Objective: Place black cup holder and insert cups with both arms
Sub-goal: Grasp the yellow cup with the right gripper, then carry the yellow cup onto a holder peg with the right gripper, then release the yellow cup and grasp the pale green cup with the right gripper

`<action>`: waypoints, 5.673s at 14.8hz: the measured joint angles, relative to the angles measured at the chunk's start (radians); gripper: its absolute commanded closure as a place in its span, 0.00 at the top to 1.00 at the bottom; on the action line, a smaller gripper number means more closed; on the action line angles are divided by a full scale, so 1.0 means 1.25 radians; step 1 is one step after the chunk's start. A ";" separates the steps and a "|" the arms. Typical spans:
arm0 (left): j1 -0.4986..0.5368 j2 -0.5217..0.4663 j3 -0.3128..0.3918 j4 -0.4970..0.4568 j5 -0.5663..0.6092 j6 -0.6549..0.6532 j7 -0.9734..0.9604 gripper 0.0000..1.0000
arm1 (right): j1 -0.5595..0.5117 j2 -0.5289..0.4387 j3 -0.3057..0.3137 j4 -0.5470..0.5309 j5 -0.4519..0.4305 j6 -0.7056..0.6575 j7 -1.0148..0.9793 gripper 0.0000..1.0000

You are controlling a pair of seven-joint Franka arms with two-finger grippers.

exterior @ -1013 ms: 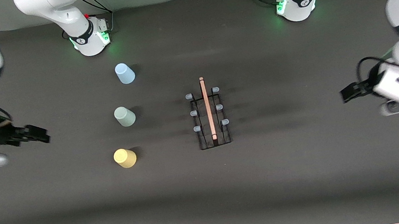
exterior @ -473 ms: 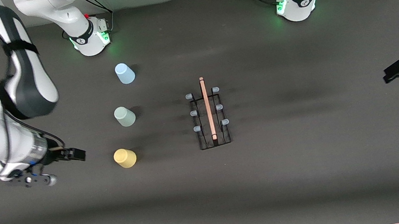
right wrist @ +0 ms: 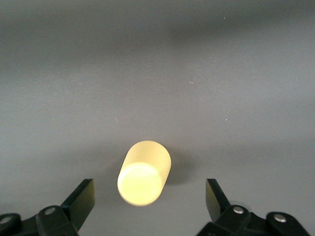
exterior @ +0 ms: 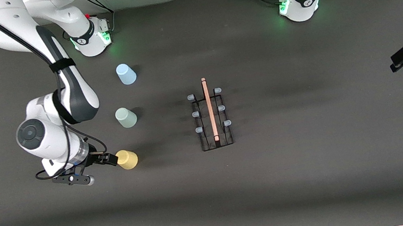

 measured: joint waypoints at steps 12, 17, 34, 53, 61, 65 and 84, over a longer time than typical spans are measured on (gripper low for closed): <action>-0.030 -0.024 0.000 -0.006 0.000 -0.017 -0.001 0.99 | 0.050 0.090 0.001 -0.058 0.046 0.173 0.062 1.00; -0.035 -0.024 -0.006 -0.008 0.026 -0.018 0.000 0.99 | 0.049 0.103 -0.004 -0.080 0.046 0.173 0.062 0.65; -0.052 -0.024 -0.011 -0.025 0.029 -0.024 0.000 0.99 | 0.171 0.015 0.004 0.124 0.054 -0.052 0.386 0.00; -0.053 -0.003 -0.011 -0.025 0.029 -0.014 0.000 0.99 | 0.347 0.167 0.004 0.296 0.051 -0.048 0.687 0.00; -0.057 -0.001 -0.012 -0.025 0.029 -0.010 0.000 0.99 | 0.352 0.207 0.004 0.299 0.027 -0.041 0.688 1.00; -0.057 -0.001 -0.012 -0.025 0.029 -0.007 0.000 0.99 | 0.352 0.205 -0.005 0.317 0.023 -0.041 0.688 1.00; -0.057 -0.001 -0.012 -0.024 0.031 -0.005 0.000 0.99 | 0.151 -0.111 -0.099 0.060 0.008 -0.276 0.080 1.00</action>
